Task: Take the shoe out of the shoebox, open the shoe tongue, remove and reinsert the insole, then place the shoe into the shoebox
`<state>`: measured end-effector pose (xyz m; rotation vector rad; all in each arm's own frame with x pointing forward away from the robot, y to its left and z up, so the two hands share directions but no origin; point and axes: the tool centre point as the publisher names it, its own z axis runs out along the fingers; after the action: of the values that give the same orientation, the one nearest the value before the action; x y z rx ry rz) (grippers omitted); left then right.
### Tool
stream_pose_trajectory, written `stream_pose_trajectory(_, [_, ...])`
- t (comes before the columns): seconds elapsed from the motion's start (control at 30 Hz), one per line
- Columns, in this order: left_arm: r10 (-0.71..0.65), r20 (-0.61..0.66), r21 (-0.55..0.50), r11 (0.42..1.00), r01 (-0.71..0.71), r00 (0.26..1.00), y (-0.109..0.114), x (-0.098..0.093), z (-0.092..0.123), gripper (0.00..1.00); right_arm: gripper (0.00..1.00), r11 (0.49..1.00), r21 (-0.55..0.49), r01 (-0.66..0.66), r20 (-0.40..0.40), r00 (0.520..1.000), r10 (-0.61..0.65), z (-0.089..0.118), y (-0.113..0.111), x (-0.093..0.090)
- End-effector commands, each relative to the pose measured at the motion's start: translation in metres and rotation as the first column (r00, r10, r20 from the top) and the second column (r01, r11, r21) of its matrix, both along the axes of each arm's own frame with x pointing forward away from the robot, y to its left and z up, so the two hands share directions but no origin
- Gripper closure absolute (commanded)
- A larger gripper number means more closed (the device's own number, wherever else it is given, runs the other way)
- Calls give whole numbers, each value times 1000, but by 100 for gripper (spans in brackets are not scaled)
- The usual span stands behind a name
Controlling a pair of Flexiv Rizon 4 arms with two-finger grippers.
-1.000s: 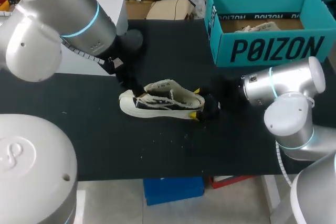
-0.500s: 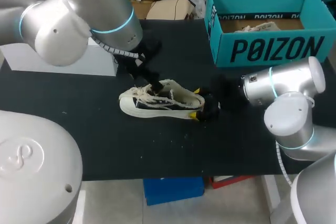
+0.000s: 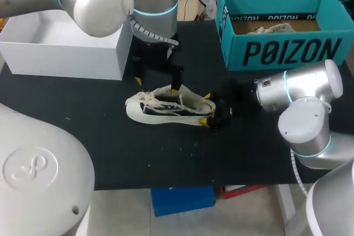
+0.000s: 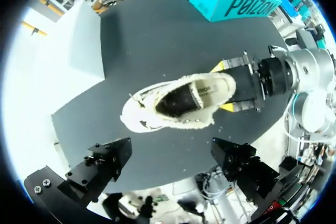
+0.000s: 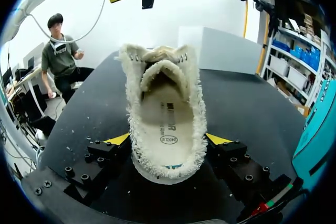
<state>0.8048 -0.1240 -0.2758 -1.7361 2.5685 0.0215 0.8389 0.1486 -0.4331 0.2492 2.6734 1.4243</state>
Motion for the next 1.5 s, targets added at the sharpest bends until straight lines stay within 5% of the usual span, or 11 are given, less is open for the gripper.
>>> stream_pose_trajectory(0.03, [46,-59,123,992,-38,997,-17,4,-8,0,100,1000,0,3,1,1000,-3,-3,2,-1])
stream_pose_trajectory(0.97, [97,34,204,974,-102,995,-35,19,-20,0,100,1000,0,3,1,1000,-3,-3,2,-1])
stream_pose_trajectory(1.2, [77,250,142,983,-115,965,-38,20,-13,0,100,1000,0,3,1,1000,-3,-3,2,-1])
stream_pose_trajectory(1.5, [77,229,111,988,-104,970,-53,23,-32,0,100,1000,0,3,1,1000,-3,-3,2,-1])
